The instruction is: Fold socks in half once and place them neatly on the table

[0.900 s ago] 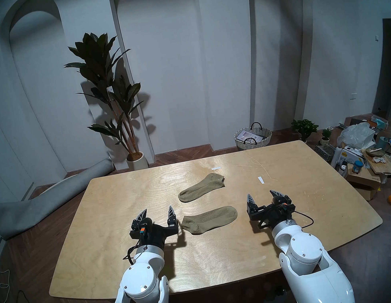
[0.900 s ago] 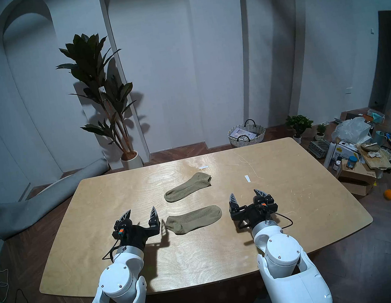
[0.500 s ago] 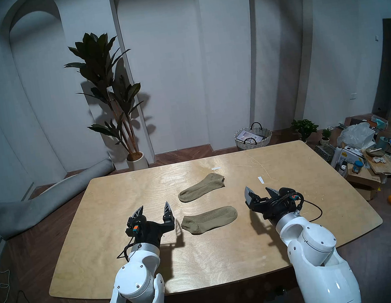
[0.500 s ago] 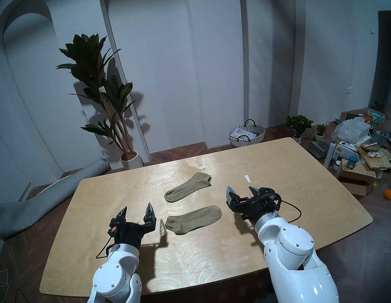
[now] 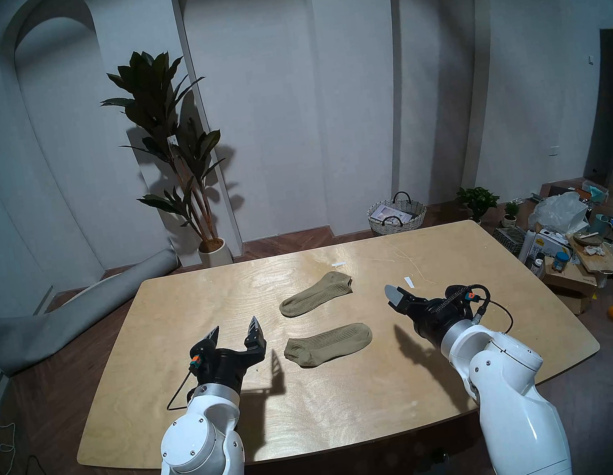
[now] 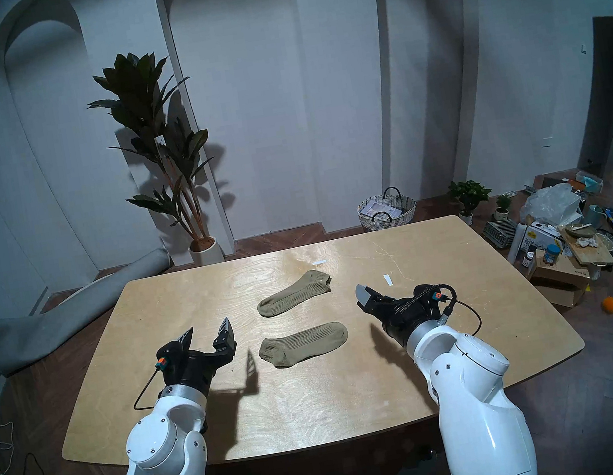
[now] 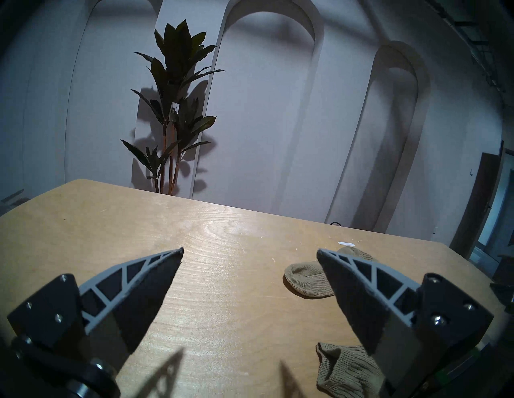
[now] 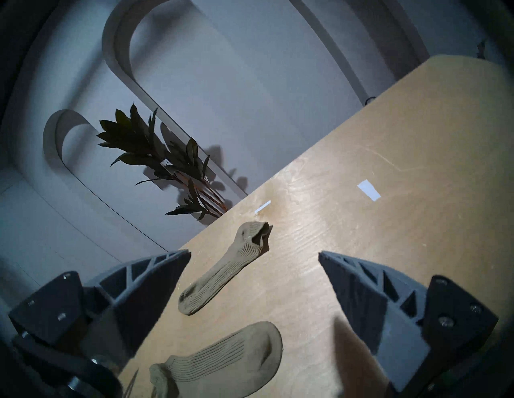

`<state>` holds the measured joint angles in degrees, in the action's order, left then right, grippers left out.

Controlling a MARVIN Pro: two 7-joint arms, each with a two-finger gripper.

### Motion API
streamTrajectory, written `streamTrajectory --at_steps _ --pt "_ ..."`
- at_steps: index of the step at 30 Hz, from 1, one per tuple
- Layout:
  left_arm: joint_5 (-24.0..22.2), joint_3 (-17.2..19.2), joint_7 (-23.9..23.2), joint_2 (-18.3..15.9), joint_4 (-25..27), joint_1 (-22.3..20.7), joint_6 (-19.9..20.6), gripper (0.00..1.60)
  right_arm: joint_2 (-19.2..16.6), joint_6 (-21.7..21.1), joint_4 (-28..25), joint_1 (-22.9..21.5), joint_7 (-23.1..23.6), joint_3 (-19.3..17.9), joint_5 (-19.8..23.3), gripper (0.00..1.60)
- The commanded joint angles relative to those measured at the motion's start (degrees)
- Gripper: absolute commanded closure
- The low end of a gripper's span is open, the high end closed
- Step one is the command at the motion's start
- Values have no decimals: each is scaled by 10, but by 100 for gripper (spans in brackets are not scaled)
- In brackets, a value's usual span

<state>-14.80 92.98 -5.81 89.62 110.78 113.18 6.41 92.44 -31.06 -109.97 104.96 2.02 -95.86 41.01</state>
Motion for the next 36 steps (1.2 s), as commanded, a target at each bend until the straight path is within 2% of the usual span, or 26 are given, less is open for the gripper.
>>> streamTrajectory --at_steps 1,4,8,9,10,13,14,15,18,19,22,24,26,28,29,31,32,33,36 --pt "-17 3 -13 0 40 10 13 0 -4 -49 5 -63 -60 26 63 0" --pt "-15 1 -11 0 45 12 17 0 -5 -62 5 -82 -93 34 91 0" --pt "-16 0 -11 2 50 13 21 0 -4 -80 19 -101 -135 35 153 0" --pt "-16 0 -11 2 50 13 21 0 -4 -80 19 -101 -135 35 153 0" --pt "-15 -1 -8 4 52 15 22 0 -4 -90 28 -115 -158 31 185 0" --pt "-16 -2 -7 5 53 16 26 0 -4 -95 41 -130 -189 31 236 0" --pt "-16 -2 -7 5 53 16 26 0 -4 -95 41 -130 -189 31 236 0" --pt "-15 -4 -6 6 54 16 28 0 -5 -96 50 -140 -215 35 264 0" --pt "-14 -6 -5 6 54 16 29 0 -5 -88 51 -144 -231 42 278 0" --pt "-12 -7 -3 6 55 16 29 0 -4 -82 53 -151 -255 47 296 0" --pt "-10 -8 -1 7 56 16 29 0 -4 -75 56 -158 -277 52 309 0" --pt "-7 -8 1 8 57 17 28 0 -3 -52 56 -165 -314 60 318 0" --pt "-6 -8 3 10 58 18 29 0 -3 -30 54 -169 -326 69 298 0" --pt "-4 -9 6 10 59 18 29 0 -3 -17 48 -166 -313 80 251 0" --pt "-5 -9 6 9 59 18 29 0 -17 -6 45 -164 -295 96 224 0" --pt "-3 -10 7 9 59 18 29 0 -19 5 46 -161 -297 104 218 0" --pt "-2 -10 10 10 57 18 29 0 -26 27 52 -158 -281 115 198 0" --pt "-2 -10 10 10 57 18 29 0 -26 27 52 -158 -281 115 198 0" --pt "-1 -11 11 9 56 18 26 0 -31 63 58 -154 -262 128 165 0"
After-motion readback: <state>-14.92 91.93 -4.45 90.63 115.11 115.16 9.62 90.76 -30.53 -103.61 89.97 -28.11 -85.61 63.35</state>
